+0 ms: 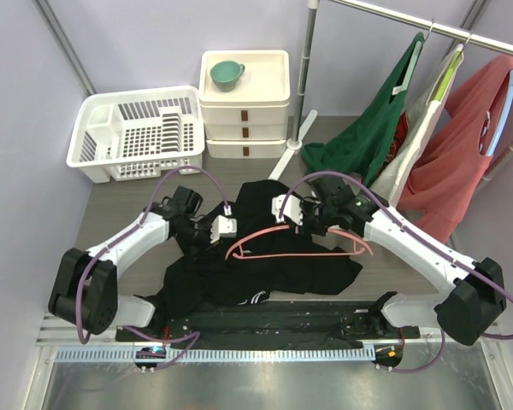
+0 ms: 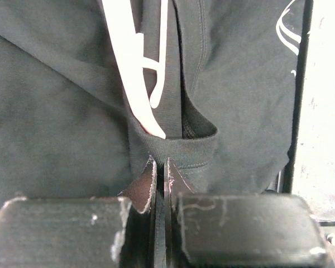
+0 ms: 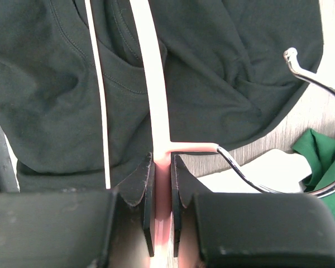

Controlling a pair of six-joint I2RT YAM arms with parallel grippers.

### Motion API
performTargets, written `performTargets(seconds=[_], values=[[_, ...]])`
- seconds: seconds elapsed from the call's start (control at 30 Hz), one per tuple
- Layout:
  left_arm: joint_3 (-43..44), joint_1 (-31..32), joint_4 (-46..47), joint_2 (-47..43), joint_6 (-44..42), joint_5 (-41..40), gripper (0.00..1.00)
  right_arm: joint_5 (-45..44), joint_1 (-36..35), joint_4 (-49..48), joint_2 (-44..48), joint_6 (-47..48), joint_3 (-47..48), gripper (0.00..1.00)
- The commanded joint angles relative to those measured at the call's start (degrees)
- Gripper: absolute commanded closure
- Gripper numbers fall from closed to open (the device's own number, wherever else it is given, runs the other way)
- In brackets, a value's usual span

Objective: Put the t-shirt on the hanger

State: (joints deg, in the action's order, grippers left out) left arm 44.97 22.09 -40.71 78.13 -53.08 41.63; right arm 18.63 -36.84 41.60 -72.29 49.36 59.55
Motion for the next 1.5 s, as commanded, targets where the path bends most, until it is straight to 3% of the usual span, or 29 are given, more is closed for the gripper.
performTargets(seconds=[0.0, 0.53, 0.9, 1.27, 1.37, 1.47], values=[[3.45, -0.2, -1.74, -3.5, 1.75, 2.76, 1.0, 1.57, 0.19, -4.07, 2.77, 0.03, 0.83, 0.99], [12.59, 0.06, -7.28, -9.66, 7.55, 7.06, 1.0, 7.91, -0.95, -18.48, 4.09, 1.09, -1.81, 0.99], [15.32, 0.76, -7.72, -10.8, 10.27, 7.33, 1.0, 6.94, -9.11, -25.95, -1.79, -2.16, -0.75, 0.99], [15.76, 1.21, -2.97, -11.42, 17.57, 7.15, 1.0, 5.54, -15.01, -39.57, -8.39, -9.72, -0.57, 0.99], [15.32, 1.21, -3.23, -11.77, 17.75, 6.98, 0.93, 5.01, -16.07, -41.25, -9.01, -10.43, -0.66, 0.99], [14.71, 1.29, -5.16, -12.47, 16.78, 6.71, 0.72, 4.92, -16.16, -44.15, -8.92, -10.6, -0.66, 0.99]])
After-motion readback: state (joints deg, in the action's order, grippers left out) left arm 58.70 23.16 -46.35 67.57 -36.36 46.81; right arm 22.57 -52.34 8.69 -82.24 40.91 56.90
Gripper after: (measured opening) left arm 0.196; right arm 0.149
